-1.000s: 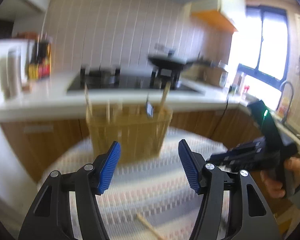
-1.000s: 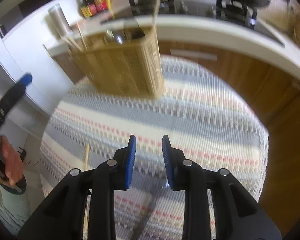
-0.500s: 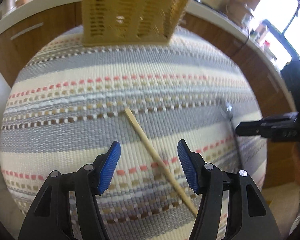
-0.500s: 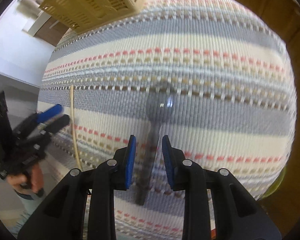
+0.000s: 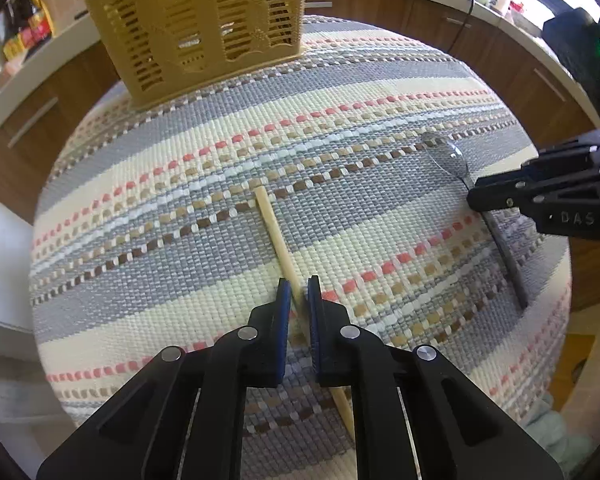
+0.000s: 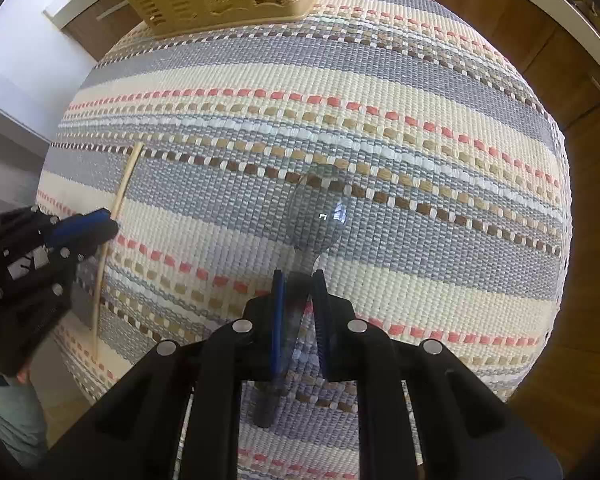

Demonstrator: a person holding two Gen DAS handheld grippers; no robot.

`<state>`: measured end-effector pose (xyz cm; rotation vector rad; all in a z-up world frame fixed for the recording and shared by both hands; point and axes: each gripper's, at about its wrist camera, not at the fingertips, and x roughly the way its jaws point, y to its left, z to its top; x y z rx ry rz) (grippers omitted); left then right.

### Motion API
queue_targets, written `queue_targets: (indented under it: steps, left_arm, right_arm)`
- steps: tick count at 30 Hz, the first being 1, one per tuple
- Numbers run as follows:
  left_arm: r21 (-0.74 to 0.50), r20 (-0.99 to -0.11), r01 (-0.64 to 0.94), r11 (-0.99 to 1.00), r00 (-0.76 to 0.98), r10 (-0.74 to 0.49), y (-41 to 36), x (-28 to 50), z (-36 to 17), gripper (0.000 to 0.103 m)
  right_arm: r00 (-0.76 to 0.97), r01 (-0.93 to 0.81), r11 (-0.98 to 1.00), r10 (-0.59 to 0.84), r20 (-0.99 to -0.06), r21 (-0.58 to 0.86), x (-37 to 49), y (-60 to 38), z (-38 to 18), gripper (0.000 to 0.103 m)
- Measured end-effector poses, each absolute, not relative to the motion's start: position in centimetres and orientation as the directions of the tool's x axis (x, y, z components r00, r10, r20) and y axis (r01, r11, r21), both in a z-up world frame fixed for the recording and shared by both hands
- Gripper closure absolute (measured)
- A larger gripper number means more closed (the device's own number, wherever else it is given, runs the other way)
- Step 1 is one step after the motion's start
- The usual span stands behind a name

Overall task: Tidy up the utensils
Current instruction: 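Grasp the last wooden chopstick with the left gripper while the right grasps a clear spoon, then lift the chopstick and clear spoon and lower them into the basket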

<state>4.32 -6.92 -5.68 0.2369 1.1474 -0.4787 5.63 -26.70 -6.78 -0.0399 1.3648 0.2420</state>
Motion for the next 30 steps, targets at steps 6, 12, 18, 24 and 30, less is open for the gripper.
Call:
queue_targets:
  steps: [6,12,18,24,30]
  left_arm:
    - [-0.071,-0.933,0.499,0.864,0.273,-0.234,-6.3,4.5,-5.1,0.094]
    - [-0.027,-0.962,0.547,0.837,0.212,-0.17,-8.0,4.3,-5.3,0.085]
    - [0.048,-0.964,0.559,0.828,0.242,-0.108,-11.0,5.0,-5.8,0.099]
    - [-0.021,-0.922,0.521,0.853,0.319,-0.218,-10.3,4.4,-2.8,0.099]
    - [-0.074,-0.852,0.498,0.864,0.419,-0.314,-9.2,4.5,1.1,0.099]
  right_arm:
    - [0.18,-0.205,0.972,0.149,-0.972,0.111,5.1,-28.0,-6.7,0.092]
    - [0.167,-0.243,0.965,0.143,-0.976,0.1,4.2,-29.3,-6.5,0.092]
    - [0.179,-0.278,0.954,0.167,-0.97,0.113,3.7,-28.8,-6.2,0.094]
    - [0.237,-0.324,0.932,0.247,-0.94,0.163,2.7,-28.9,-4.2,0.102]
    - [0.303,-0.356,0.918,0.292,-0.907,0.177,2.4,-28.9,-1.9,0.102]
